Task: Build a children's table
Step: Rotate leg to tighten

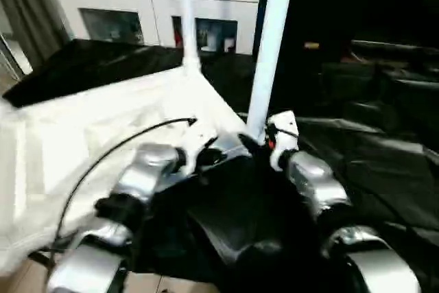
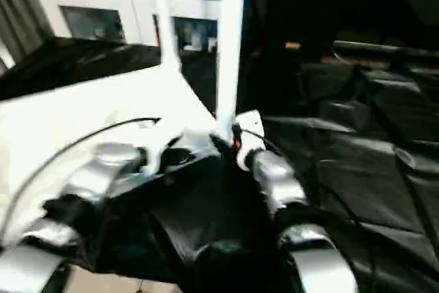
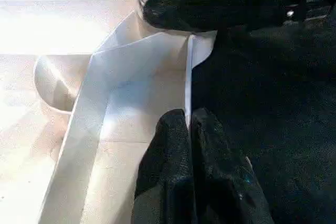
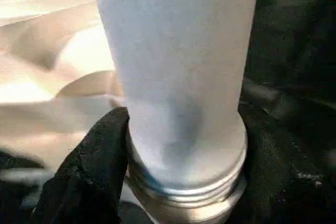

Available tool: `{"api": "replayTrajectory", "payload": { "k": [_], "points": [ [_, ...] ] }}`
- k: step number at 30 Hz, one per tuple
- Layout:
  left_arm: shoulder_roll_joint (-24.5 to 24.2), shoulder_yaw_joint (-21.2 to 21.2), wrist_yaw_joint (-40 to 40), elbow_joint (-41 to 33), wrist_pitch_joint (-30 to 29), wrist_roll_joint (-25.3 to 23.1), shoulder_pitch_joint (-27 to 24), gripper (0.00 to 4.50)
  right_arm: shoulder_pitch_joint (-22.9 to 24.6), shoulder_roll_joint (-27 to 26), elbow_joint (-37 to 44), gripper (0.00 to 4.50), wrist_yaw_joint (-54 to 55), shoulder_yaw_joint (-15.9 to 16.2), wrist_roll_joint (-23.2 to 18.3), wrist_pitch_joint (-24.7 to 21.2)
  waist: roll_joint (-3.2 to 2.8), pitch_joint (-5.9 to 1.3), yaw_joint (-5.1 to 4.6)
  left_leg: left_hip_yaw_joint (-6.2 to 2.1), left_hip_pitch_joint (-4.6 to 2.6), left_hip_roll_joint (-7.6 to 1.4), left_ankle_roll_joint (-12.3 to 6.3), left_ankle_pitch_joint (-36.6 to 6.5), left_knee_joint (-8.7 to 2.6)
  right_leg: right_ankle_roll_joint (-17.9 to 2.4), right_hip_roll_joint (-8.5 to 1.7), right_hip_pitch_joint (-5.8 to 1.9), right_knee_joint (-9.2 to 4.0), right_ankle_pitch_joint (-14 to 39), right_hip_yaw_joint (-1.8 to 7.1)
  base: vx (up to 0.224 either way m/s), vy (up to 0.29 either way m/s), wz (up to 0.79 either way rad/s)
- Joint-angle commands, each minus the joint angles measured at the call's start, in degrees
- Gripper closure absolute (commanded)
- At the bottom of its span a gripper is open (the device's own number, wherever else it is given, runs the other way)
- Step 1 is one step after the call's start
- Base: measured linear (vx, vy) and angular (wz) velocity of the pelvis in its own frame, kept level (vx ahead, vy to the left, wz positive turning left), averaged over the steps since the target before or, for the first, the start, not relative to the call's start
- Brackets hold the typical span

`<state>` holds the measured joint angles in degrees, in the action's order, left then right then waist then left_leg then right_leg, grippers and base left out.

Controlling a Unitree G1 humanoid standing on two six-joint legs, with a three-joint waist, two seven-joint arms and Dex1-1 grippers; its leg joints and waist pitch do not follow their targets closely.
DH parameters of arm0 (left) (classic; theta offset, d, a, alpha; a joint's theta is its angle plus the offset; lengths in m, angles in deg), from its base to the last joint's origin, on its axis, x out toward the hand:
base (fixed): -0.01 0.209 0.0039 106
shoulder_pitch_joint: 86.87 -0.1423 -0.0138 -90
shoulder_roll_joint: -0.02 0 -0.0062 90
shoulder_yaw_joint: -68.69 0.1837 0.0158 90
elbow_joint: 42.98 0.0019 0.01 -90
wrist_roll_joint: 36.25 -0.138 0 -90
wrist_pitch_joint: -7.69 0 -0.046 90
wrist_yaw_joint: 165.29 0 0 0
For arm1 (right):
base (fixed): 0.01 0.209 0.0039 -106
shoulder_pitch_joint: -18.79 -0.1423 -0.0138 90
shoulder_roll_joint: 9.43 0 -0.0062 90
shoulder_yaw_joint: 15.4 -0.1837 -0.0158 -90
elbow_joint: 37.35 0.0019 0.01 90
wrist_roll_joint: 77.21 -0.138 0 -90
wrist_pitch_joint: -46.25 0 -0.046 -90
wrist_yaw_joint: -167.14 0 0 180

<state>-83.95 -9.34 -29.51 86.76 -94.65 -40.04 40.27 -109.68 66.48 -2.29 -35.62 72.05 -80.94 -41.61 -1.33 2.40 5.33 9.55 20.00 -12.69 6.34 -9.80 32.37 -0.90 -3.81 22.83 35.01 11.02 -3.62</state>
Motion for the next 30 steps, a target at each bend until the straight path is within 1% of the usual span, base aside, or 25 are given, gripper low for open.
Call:
{"api": "replayTrajectory", "payload": {
  "k": [1,2,3,4,5,6,7,9,10,12,13,15,17,18,19,20,21,22,23,25,26,27,28,29,30],
  "points": [
    [3.95,0.10,4.69,1.44,1.34,0.82,1.94,4.50,-0.22,-6.17,-2.83,1.63,-1.75,3.69,0.89,-1.23,0.18,-2.93,-0.05,0.21,-0.05,0.14,-0.77,-15.21,-3.61,-7.96,-3.61,-2.30,-5.65,21.21,2.19,0.000,0.000,0.00],
    [4.05,0.13,4.65,1.66,1.52,0.78,2.02,4.50,-0.33,-6.26,-3.00,1.63,-2.01,3.82,1.14,-0.79,0.09,-2.96,0.00,0.23,-0.07,0.06,-0.99,-15.21,-3.59,-8.20,-3.63,-2.29,-5.59,20.13,2.20,0.000,0.000,0.00],
    [4.06,0.13,4.65,1.67,1.53,0.78,2.02,4.50,-0.33,-6.27,-3.01,1.34,-2.02,3.83,1.15,-0.77,0.14,-3.01,0.00,0.25,0.01,0.07,-1.16,-14.99,-3.55,-8.40,-3.63,-2.34,-5.50,19.33,2.21,0.000,0.000,0.00],
    [4.05,0.28,3.13,1.78,2.36,0.73,1.94,4.50,-0.19,-6.34,-2.50,1.17,-5.39,2.48,-0.73,-0.73,0.09,-3.05,0.03,0.21,0.20,0.05,-1.42,-14.46,-3.58,-8.73,-3.61,-2.52,-5.29,17.84,2.19,0.000,0.000,0.00],
    [3.89,0.38,2.19,1.51,2.85,0.79,1.74,4.50,-0.10,-6.14,-2.17,1.17,-6.90,1.99,-1.46,-0.74,0.12,-3.12,0.06,0.30,0.19,0.06,-1.87,-14.40,-3.48,-9.07,-3.60,-2.56,-5.24,16.68,2.23,0.000,0.000,0.00],
    [3.64,0.49,1.27,1.09,3.14,0.89,1.47,4.50,0.02,-5.87,-1.79,1.00,-8.20,1.74,-1.95,-0.69,0.04,-3.13,0.05,0.24,0.28,0.00,-2.13,-14.24,-3.54,-9.39,-3.61,-2.65,-5.12,16.02,2.20,0.000,0.000,0.00],
    [3.40,0.56,0.66,0.67,3.11,1.00,1.21,4.50,0.17,-5.63,-1.44,0.93,-8.94,1.76,-2.11,-0.66,-0.14,-3.16,0.12,0.24,0.26,0.02,-2.24,-14.26,-3.53,-9.53,-3.61,-2.67,-5.11,15.76,2.16,0.000,0.000,0.00],
    [1.58,1.27,-3.53,-1.61,3.65,1.67,-0.28,4.50,0.96,-3.45,0.23,0.67,-13.83,2.85,-2.35,-0.17,-0.01,-3.18,0.11,0.25,0.39,0.05,-2.33,-13.94,-3.52,-9.80,-3.64,-2.79,-5.06,15.16,2.15,0.000,0.000,0.00],
    [0.97,1.42,-4.78,-2.18,3.70,1.90,-0.69,4.50,1.14,-2.64,0.65,0.58,-15.33,3.25,-2.39,-0.13,0.00,-3.28,0.15,0.25,0.50,-0.04,-2.82,-13.67,-3.46,-9.98,-3.72,-2.96,-4.95,14.46,2.15,0.000,0.000,0.00],
    [-0.15,1.83,-6.92,-3.08,4.01,2.09,-1.37,4.50,1.55,-1.24,1.61,0.44,-18.04,3.71,-2.69,-0.26,-0.09,-3.33,0.15,0.28,0.53,-0.10,-3.12,-12.31,-3.39,-10.78,-3.64,-2.99,-4.71,12.23,2.13,0.000,0.000,0.00],
    [-0.84,2.12,-8.12,-3.56,4.42,2.11,-1.75,4.50,1.82,-0.42,2.28,0.44,-19.70,3.88,-2.95,-0.44,-0.06,-3.35,0.19,0.30,0.53,-0.09,-3.23,-12.24,-3.34,-10.90,-3.61,-3.02,-4.72,11.90,2.10,0.000,0.000,0.00],
    [-3.10,2.45,-11.89,-5.04,4.78,2.64,-2.96,4.50,2.83,2.64,4.57,0.44,-25.52,4.83,-3.17,-1.10,-0.15,-3.46,0.23,0.41,0.54,-0.24,-3.61,-11.13,-3.16,-11.70,-3.51,-3.04,-4.38,9.18,2.15,0.000,0.000,0.00],
    [-5.13,2.38,-15.33,-6.43,4.47,3.35,-3.99,4.50,3.80,5.65,6.66,0.44,-30.83,5.81,-3.07,-1.55,-0.14,-3.55,0.39,0.49,0.71,-0.27,-4.17,-10.16,-3.02,-12.24,-3.33,-3.24,-4.10,7.06,2.05,0.000,0.000,0.00],
    [-5.61,2.36,-16.26,-6.81,4.41,3.56,-4.25,4.50,4.05,6.39,7.20,0.44,-32.16,6.05,-3.07,-1.68,-0.23,-3.62,0.37,0.50,0.67,-0.35,-4.35,-9.49,-2.93,-12.86,-3.36,-3.17,-3.89,5.47,2.05,0.000,0.000,0.00],
    [-5.61,2.36,-16.26,-6.81,4.41,3.56,-4.25,4.50,4.05,6.39,7.20,0.44,-32.16,6.05,-3.07,-1.68,-0.24,-3.61,0.37,0.54,0.64,-0.33,-4.40,-9.45,-2.90,-13.12,-3.33,-3.11,-3.88,5.19,2.01,0.000,0.000,0.00],
    [-6.16,2.31,-17.42,-7.49,4.21,3.84,-4.67,4.50,4.47,7.26,8.02,0.44,-33.96,6.29,-3.17,-1.86,-0.30,-3.52,0.33,0.58,0.63,-0.31,-4.34,-9.62,-2.91,-13.32,-3.37,-3.08,-3.96,5.50,2.02,0.000,0.000,0.00],
    [-7.96,2.49,-20.80,-9.53,3.50,4.71,-5.91,4.50,5.47,9.59,10.18,0.44,-38.84,7.04,-3.64,-2.63,-0.46,-3.48,0.41,0.54,0.55,-0.31,-4.23,-10.12,-2.94,-13.26,-3.38,-3.15,-4.05,6.37,1.99,0.000,0.000,0.00],
    [-8.67,2.61,-21.94,-10.29,3.15,4.95,-6.36,4.50,5.79,10.42,10.93,0.44,-40.58,7.26,-3.86,-2.83,-0.34,-3.53,0.49,0.49,0.56,-0.42,-4.26,-10.35,-2.94,-13.27,-3.50,-3.30,-4.04,6.48,2.00,0.000,0.000,0.00],
    [-9.29,2.72,-22.94,-10.90,3.02,5.17,-6.76,4.50,5.93,11.02,11.36,0.44,-41.66,7.35,-4.00,-2.78,-0.31,-3.50,0.43,0.60,0.60,-0.43,-4.52,-10.60,-2.92,-13.39,-3.34,-3.13,-4.00,6.52,2.02,0.000,0.000,0.00],
    [-10.10,2.82,-24.27,-11.87,2.64,5.70,-7.38,4.50,6.09,11.71,11.90,0.44,-42.99,7.58,-4.18,-2.70,-0.35,-3.42,0.46,0.63,0.51,-0.45,-4.35,-10.98,-2.97,-13.30,-3.35,-2.98,-4.16,7.71,2.01,0.000,0.000,0.00],
    [-10.41,2.83,-24.81,-12.30,2.38,6.00,-7.65,4.50,6.16,11.97,12.12,0.44,-43.60,7.73,-4.25,-2.75,-0.16,-3.33,0.53,0.60,0.47,-0.48,-4.17,-11.19,-3.03,-13.19,-3.43,-2.96,-4.18,8.87,2.03,0.000,0.000,0.00],
    [-11.05,2.87,-25.64,-13.06,2.03,6.36,-8.23,4.50,6.22,12.29,12.35,0.60,-44.60,8.23,-4.08,-2.60,-0.25,-3.31,0.62,0.63,0.34,-0.53,-3.93,-11.63,-3.07,-12.94,-3.45,-2.85,-4.31,10.06,2.06,0.000,0.000,0.00],
    [-11.33,2.98,-25.96,-13.37,1.86,6.38,-8.48,4.50,6.26,12.42,12.40,0.60,-44.68,8.61,-3.68,-2.29,-0.23,-3.28,0.62,0.62,0.29,-0.56,-3.84,-11.72,-3.11,-12.84,-3.43,-2.83,-4.35,10.33,2.09,0.000,0.000,0.00],
    [-11.52,2.98,-26.19,-13.58,1.81,6.35,-8.66,4.50,6.30,12.46,12.49,0.69,-44.74,8.86,-3.33,-2.02,0.02,-3.23,0.70,0.61,0.30,-0.54,-3.71,-11.59,-3.16,-12.66,-3.42,-2.83,-4.27,10.65,2.13,0.000,0.000,0.00],
    [-11.64,2.91,-26.33,-13.71,1.77,6.35,-8.79,4.50,6.30,12.39,12.52,0.80,-44.72,8.99,-3.10,-1.90,-0.10,-3.25,0.79,0.62,0.21,-0.56,-3.52,-11.71,-3.16,-12.47,-3.42,-2.75,-4.33,10.89,2.16,0.000,0.000,0.00]
  ]
}}
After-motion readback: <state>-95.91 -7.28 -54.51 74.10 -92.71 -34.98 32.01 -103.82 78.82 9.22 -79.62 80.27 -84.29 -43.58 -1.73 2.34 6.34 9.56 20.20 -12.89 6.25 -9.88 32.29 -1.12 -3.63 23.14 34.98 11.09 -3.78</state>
